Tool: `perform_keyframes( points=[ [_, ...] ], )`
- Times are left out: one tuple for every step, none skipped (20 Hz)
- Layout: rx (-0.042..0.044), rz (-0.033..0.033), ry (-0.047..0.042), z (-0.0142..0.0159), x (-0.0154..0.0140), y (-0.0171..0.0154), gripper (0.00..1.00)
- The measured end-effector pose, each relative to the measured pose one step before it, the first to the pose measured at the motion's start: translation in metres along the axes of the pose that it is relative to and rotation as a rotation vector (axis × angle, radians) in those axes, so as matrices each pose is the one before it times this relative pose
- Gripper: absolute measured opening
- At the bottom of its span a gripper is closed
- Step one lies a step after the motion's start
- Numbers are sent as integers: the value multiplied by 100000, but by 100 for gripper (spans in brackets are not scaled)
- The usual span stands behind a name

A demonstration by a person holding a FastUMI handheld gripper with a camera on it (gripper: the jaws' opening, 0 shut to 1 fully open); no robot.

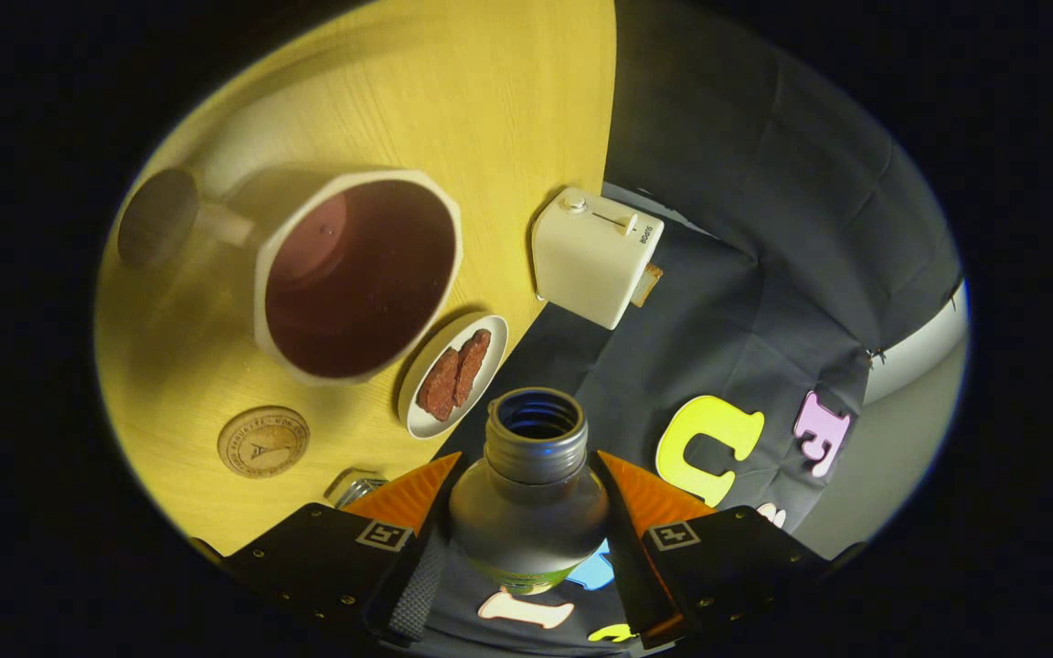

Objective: Take the bottle from table, then pour the juice into the cup, finally place the bottle on the coaster

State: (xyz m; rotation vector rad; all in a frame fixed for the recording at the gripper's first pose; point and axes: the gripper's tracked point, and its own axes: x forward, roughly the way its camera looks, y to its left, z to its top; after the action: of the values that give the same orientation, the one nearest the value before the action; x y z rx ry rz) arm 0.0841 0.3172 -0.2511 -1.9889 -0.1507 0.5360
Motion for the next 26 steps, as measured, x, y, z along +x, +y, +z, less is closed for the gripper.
perform_keyframes(
  points=[
    [3063, 891, -512, 311, -52, 322, 78],
    [3511, 808, -597, 194, -86, 211, 79],
    [4374, 691, -681, 179, -124, 176, 79],
    [4559, 820, -285, 68, -157, 229, 79],
    [3978, 518, -52, 20, -132, 98, 79],
    [3475, 1, -207, 42, -97, -64, 79],
    [2864, 172, -303, 12, 15, 71, 79],
    [2339, 61, 9, -167, -143, 26, 79],
    [2168, 179, 77, -133, -20, 32, 79],
    [2429, 88, 354, -196, -108, 3, 79],
    [2741, 253, 76, -125, -150, 35, 79],
    [2804, -138, 300, -109, -252, -101, 79],
    [3021, -371, 24, -77, -227, -129, 79],
    [3111, -353, -77, -89, -159, -132, 79],
    [3088, -348, 18, -168, -88, -100, 79],
    [3474, -381, -54, -247, -119, -196, 79],
    [3763, -222, 75, -301, -120, -179, 79],
    [3944, 53, 297, -422, -34, -81, 79],
    [3806, 791, 510, -436, 39, 49, 79],
    [3909, -208, 1135, -834, -242, -152, 79],
    [4343, 592, 662, -667, -319, -86, 79],
    [5080, -2, 608, -425, -138, -127, 79],
    [5458, 313, 688, -469, -160, -228, 79],
    [5703, -215, 476, -490, 141, -217, 79],
    [5128, 65, 835, -421, -76, -140, 79],
    [4582, -197, 694, -402, -16, -280, 79]
  ],
)
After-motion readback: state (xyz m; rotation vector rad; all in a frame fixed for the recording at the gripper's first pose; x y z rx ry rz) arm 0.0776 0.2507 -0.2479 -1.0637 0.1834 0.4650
